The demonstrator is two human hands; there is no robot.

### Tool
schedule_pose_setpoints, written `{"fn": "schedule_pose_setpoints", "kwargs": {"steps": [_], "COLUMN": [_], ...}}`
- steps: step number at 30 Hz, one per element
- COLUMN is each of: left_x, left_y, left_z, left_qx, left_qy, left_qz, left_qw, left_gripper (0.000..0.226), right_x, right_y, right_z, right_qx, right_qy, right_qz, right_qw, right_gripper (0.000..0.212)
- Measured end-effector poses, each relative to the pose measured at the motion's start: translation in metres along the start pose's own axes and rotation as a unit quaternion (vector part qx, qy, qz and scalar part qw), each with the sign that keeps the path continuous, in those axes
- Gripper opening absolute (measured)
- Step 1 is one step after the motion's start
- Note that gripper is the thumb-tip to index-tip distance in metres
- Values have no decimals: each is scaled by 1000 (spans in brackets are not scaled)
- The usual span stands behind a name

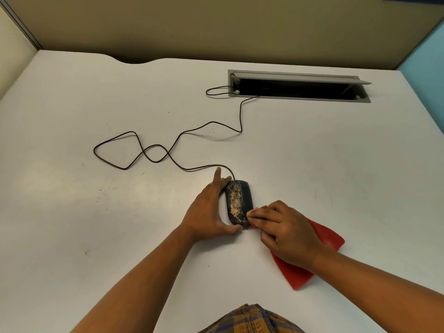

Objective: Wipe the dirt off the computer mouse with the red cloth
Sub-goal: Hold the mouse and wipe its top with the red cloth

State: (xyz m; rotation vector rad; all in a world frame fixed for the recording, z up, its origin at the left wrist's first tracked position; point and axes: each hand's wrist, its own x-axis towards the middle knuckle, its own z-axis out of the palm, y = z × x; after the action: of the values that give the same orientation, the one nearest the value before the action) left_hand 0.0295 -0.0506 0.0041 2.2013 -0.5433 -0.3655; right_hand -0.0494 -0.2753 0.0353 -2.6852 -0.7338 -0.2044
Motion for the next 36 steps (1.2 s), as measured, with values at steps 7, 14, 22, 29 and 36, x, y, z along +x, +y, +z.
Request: {"fn": "schedule_pose_setpoints", "kwargs": {"steps": [7,14,22,29,36], "left_x": [0,0,0,-1,0], "left_y": [0,3,4,4,5], "left_z": [0,-1,0,1,1], "left_qx": [3,2,-2,2,6], "left_qy": [1,0,4,10,13], "left_qz": [-2,-7,-10,-12,-9], "left_qw": [1000,1000,1000,1000,1000], "left_gripper": [145,144,142,142,140], "right_x": [47,100,111,106,100], "right_y": [12,34,32,30,26], "right_z": [-14,-6,-5,-6,-8], "right_qx": [60,84,81,65,43], "right_qy": [-5,-129,-147,-141,-141], "right_qz": [107,186,237,229,216], "right_qw": [992,970,957,961,965], "right_gripper": [34,33,21,23,26]}}
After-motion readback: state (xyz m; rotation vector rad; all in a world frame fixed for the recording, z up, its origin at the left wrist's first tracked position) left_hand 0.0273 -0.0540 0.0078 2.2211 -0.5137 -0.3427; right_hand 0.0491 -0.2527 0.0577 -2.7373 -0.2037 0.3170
